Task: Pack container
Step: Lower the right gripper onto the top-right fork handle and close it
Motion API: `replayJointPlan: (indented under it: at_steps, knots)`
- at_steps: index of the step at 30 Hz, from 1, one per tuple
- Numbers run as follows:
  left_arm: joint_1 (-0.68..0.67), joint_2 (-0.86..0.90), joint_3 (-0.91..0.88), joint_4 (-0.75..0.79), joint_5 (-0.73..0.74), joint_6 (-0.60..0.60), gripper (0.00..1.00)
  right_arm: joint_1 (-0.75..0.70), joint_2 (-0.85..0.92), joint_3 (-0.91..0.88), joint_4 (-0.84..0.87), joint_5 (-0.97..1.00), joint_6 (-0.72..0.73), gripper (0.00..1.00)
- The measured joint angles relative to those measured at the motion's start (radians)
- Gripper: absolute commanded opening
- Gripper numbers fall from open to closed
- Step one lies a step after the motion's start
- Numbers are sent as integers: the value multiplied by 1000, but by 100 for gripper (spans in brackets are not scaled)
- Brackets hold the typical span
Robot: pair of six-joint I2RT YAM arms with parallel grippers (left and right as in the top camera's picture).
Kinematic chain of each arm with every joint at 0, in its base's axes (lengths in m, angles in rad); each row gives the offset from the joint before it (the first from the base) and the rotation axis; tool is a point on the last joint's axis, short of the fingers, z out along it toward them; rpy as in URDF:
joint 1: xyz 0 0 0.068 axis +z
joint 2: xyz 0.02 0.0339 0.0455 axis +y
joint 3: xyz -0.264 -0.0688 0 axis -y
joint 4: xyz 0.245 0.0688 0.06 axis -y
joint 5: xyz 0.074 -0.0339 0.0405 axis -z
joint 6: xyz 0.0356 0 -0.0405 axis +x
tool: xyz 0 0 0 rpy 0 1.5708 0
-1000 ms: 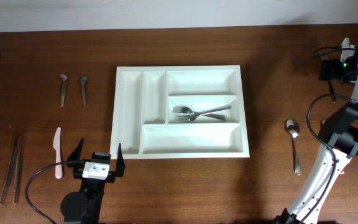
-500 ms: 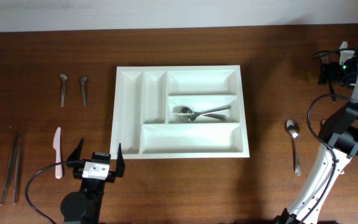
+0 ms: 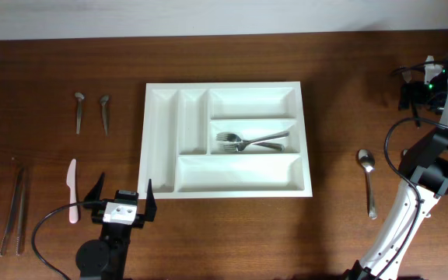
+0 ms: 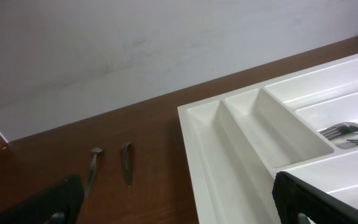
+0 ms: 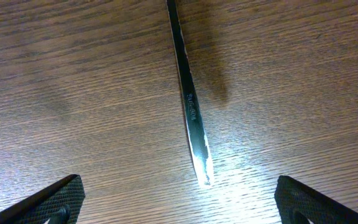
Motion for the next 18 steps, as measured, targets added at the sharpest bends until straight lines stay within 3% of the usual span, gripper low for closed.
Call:
replayJointPlan:
  at_steps: [18]
  knots:
    - [0, 0, 0, 0, 0, 0, 99, 0, 68, 0, 72, -10, -19, 99]
